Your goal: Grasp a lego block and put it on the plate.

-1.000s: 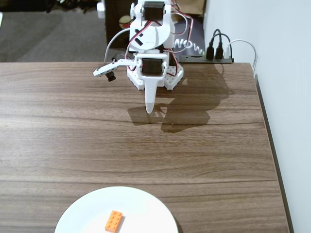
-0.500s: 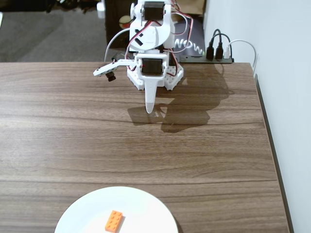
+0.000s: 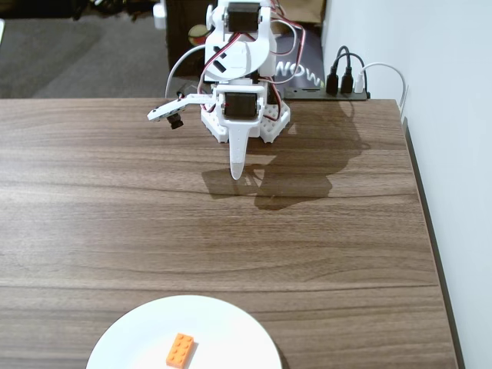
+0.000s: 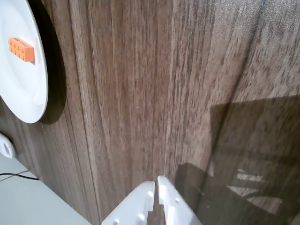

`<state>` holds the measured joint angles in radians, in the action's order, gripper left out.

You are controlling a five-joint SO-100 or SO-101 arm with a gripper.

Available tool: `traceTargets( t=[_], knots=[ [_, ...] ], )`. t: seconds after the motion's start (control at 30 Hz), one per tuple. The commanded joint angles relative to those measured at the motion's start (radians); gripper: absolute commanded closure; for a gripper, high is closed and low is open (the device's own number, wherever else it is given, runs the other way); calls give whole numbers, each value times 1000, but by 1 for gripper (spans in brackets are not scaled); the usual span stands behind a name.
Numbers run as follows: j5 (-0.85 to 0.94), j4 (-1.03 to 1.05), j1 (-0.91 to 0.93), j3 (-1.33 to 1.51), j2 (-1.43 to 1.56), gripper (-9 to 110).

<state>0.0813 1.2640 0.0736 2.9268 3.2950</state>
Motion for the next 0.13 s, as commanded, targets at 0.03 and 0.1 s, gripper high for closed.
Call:
traceTargets(
  t=[0.03,0.1],
  knots=[
    [-6,3,-6,-6,-5,101],
    [-6,3,-6,-6,-5,101]
  ],
)
